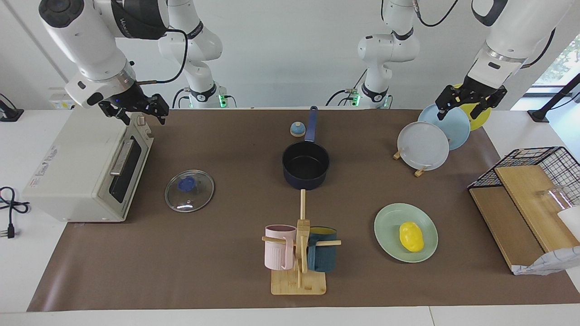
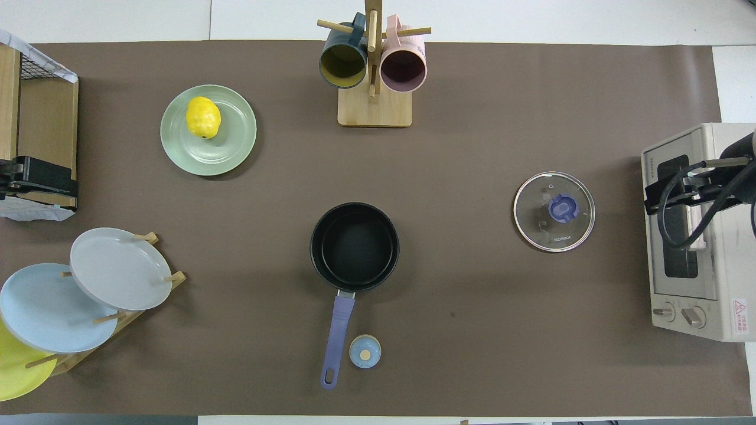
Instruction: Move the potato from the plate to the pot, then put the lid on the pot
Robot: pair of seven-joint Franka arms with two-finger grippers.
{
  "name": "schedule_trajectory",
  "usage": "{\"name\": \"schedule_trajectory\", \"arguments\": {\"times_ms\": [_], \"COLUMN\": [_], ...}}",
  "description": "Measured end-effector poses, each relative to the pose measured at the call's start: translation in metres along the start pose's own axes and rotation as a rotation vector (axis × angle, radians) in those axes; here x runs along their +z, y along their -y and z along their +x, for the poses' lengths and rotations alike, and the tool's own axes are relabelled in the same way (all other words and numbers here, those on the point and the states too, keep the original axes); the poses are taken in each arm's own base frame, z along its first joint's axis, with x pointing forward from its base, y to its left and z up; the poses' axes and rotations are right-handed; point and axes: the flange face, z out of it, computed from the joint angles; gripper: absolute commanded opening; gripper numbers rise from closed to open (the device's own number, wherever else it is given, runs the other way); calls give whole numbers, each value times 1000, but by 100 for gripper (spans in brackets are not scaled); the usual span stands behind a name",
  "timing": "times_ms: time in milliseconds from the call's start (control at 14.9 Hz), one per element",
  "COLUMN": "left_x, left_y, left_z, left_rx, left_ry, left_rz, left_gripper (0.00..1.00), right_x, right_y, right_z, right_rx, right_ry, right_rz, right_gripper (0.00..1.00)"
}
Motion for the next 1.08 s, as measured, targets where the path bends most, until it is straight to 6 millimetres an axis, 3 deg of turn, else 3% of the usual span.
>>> {"name": "schedule_trajectory", "arguments": {"times_ms": [740, 874, 1076], "left_x": [1, 14, 53], "left_y": [-3, -7, -15], "left_z": [6, 20, 71], "left_rx": [3, 5, 6], "left_ry": [-24, -8, 14], "left_rz": [-11, -34, -61], "left_gripper": [100, 100, 100], "right_x": [0, 0, 0], "right_y": [0, 0, 0], "right_z": [0, 0, 0], "right_rx": [0, 0, 0], "right_ry": [0, 0, 0], "right_rz": [0, 0, 0], "right_gripper": [100, 100, 100]}}
